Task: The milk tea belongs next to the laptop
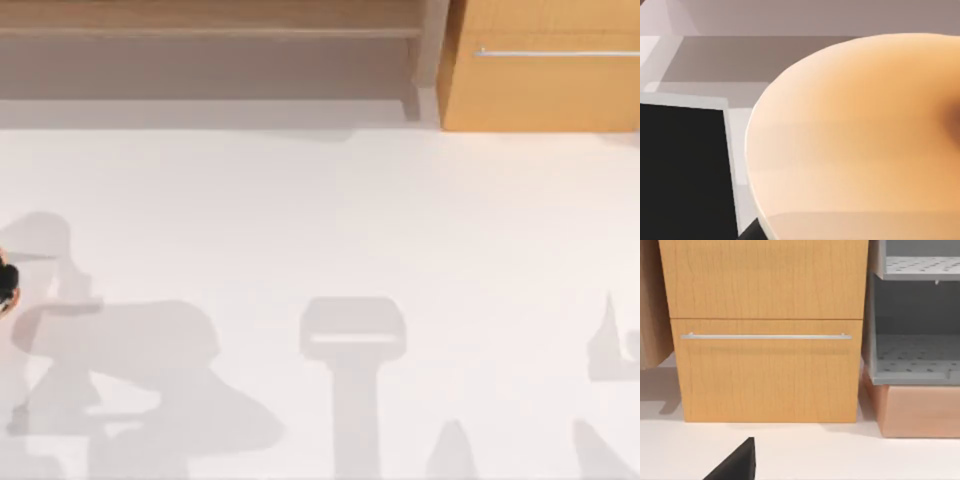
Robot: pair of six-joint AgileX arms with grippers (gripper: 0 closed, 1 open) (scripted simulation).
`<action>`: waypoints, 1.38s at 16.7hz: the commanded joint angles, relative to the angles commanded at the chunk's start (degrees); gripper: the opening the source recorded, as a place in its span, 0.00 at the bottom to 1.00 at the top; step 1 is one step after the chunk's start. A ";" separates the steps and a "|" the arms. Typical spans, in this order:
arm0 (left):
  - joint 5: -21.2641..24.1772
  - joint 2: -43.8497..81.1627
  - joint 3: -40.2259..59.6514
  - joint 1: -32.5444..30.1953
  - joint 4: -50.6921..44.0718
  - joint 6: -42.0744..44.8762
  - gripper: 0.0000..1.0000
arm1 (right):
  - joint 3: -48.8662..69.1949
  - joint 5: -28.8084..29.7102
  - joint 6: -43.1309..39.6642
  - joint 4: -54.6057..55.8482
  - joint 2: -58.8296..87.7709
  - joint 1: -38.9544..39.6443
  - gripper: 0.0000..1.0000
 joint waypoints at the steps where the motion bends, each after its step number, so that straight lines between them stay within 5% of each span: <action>1: 0.24 -0.01 0.01 0.23 -0.09 0.06 0.00 | 0.00 0.00 0.00 0.00 0.00 0.00 1.00; 23: 0.36 8.46 -3.09 0.16 15.07 0.18 0.00 | 0.00 0.00 0.00 0.00 0.00 0.00 1.00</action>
